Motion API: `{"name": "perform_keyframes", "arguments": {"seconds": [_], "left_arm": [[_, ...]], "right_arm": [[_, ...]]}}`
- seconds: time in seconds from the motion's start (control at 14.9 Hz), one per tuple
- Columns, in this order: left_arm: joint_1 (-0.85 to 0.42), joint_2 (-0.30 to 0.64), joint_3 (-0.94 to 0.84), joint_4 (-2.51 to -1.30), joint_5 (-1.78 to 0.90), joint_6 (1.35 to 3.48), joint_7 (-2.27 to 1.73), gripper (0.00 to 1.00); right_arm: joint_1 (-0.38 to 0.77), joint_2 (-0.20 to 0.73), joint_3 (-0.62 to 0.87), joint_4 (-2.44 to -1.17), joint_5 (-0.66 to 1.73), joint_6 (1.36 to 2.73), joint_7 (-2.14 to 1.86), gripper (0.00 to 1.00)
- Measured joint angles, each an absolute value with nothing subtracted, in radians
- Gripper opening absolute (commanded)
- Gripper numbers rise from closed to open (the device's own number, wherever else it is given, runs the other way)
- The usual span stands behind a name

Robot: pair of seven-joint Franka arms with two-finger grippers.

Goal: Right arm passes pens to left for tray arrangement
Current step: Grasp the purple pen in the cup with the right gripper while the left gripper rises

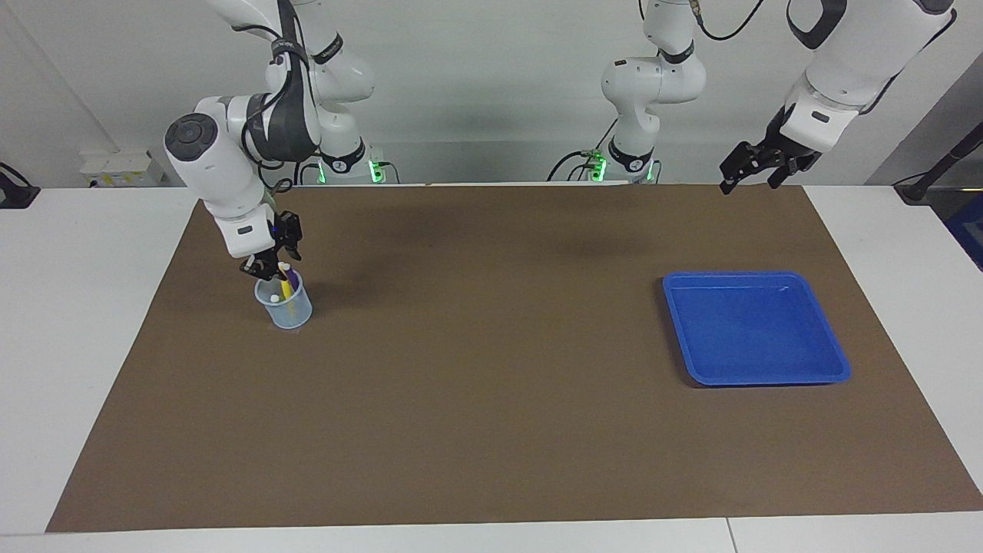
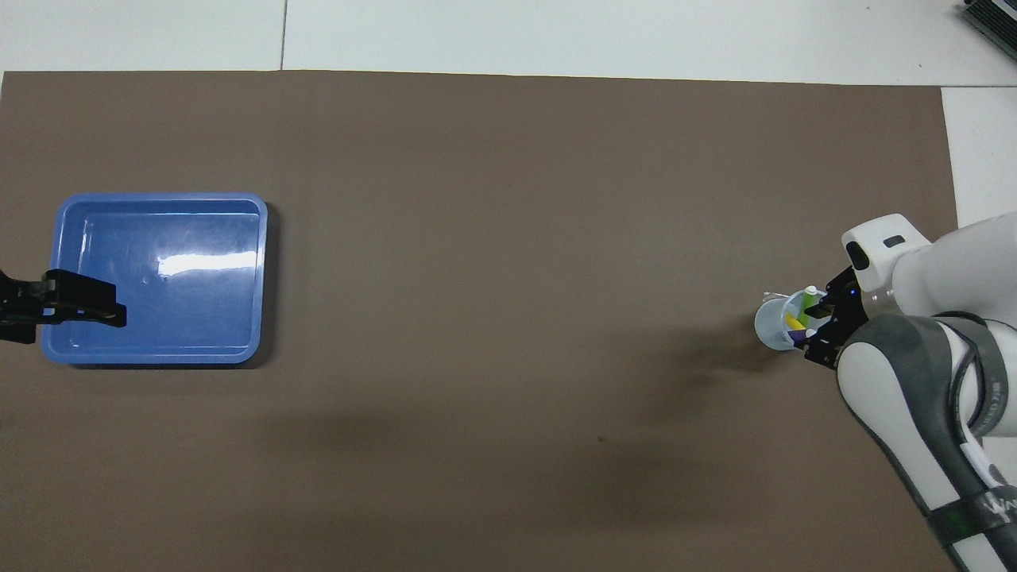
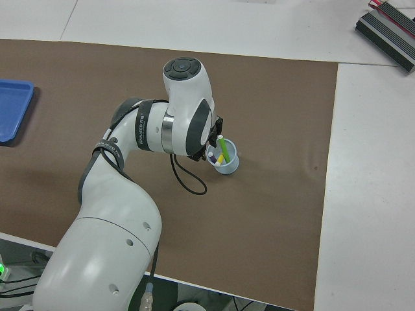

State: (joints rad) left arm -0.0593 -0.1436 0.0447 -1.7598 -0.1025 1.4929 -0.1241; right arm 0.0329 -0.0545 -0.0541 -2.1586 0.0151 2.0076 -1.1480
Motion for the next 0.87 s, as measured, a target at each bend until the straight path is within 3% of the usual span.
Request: {"name": "perform_keyframes", "arguments": {"seconds": [0.33,0.6,0.74,0.87], "left_arm": [[-0.058,-0.218,0.05,-1.889,-0.228,1.505,-0.219,1.0],[-0.071,-0.246,0.026,-1.966,-0.384,1.657,-0.493,1.0],[-0.108,-0.262,0.02,-2.02,-0.446,1.769,-0.628,1.0],[-0.148,-0.278,0.017,-2.07,-0.498,1.858,-0.752,1.0]], "right_arm": [[0.033,-0.055,-0.054,-2.176,0.015,2.028,-1.148,0.47],[0.033,-0.055,-0.054,-2.185,0.015,2.036,-1.148,0.46],[0.03,-0.055,-0.055,-2.19,0.015,2.043,-1.148,0.37],[0.022,-0.055,-0.055,-2.192,0.015,2.045,-1.148,0.21]]}}
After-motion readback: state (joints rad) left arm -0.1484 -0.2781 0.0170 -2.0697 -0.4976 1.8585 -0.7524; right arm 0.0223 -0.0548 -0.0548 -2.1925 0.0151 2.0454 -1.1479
